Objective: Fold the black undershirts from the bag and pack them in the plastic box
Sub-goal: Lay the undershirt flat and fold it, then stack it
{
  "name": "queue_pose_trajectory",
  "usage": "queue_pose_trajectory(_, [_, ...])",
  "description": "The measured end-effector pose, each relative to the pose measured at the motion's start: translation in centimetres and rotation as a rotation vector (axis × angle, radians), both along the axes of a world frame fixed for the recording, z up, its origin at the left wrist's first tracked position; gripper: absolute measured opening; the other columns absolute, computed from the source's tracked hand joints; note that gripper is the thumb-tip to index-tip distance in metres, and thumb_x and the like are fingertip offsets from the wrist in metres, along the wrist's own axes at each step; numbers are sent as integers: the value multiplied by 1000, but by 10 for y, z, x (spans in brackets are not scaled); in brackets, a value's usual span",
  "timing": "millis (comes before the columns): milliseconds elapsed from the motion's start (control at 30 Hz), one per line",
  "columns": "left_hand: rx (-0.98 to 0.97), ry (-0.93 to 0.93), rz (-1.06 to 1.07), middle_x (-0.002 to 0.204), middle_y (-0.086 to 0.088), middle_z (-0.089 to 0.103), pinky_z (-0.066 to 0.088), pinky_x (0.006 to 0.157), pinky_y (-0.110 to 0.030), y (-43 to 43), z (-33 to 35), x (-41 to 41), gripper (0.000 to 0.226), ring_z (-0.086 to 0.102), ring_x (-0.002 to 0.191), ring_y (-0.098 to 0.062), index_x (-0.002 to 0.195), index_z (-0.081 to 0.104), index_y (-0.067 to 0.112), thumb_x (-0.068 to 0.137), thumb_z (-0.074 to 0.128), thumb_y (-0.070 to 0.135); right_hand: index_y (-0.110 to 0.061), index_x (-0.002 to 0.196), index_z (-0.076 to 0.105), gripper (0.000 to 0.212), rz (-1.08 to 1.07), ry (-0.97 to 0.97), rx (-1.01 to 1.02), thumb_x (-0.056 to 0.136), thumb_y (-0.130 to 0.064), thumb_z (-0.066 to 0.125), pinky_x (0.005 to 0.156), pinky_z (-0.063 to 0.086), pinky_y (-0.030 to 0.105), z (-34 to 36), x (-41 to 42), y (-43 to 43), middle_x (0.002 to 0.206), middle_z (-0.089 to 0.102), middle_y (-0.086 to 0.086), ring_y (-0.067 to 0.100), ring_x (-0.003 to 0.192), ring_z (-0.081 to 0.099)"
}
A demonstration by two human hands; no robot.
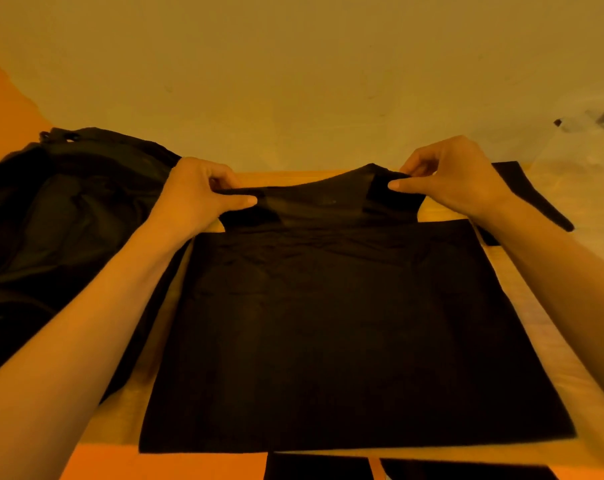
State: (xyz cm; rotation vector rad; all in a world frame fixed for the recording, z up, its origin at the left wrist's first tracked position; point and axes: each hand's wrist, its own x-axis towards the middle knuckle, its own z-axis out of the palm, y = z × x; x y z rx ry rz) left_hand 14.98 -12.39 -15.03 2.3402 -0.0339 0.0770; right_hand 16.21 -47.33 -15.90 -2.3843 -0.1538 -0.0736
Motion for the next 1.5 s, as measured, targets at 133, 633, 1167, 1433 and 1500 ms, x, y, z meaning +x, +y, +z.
queue_pose_trajectory(133, [141, -191, -124, 80, 12, 66, 49, 74, -11, 0, -9, -38, 8, 61, 77, 6, 83, 77, 19, 81, 84, 20, -24, 91, 75, 13, 54, -122, -54, 81, -32, 80, 74, 43, 14, -1, -33, -6, 85, 69, -10, 3, 81, 63])
queue_pose_trajectory(633, [593, -330, -239, 108, 6, 71, 46, 84, -44, 4, -54, -102, 20, 62, 100, -21, 105, 80, 24, 85, 80, 22, -28, 109, 76, 26, 274, -232, -536, 83, -28, 75, 90, 49, 47, -31, -95, -15, 97, 70, -8, 16, 97, 59])
queue_pose_trajectory(1167, [479, 84, -266, 169, 1, -13, -2, 126, -38, -67, -44, -65, 69, -13, 155, -17, 162, 6, 30, 103, 23, 61, -14, 161, 14, 67, 144, -46, -566, 105, -51, 14, 124, 12, 44, -43, -62, 75, 166, 19, 12, 28, 154, 14])
queue_pose_trajectory(1433, [744, 99, -144, 168, -2, -17, -9, 126, -40, -48, -80, -65, 75, -21, 153, -16, 159, -11, 35, 95, 1, 72, -20, 160, -7, 77, 149, 94, -700, 96, -64, -3, 126, -5, 44, -71, -53, 55, 169, -8, 2, 17, 154, -12])
queue_pose_trajectory(1500, [747, 112, -130, 168, -1, -17, -9, 126, -40, -40, -80, -64, 75, -22, 153, -15, 159, -12, 37, 94, 0, 74, -21, 160, -7, 78, 144, 104, -695, 96, -65, -3, 126, -5, 43, -71, -53, 42, 169, -8, 1, 15, 154, -12])
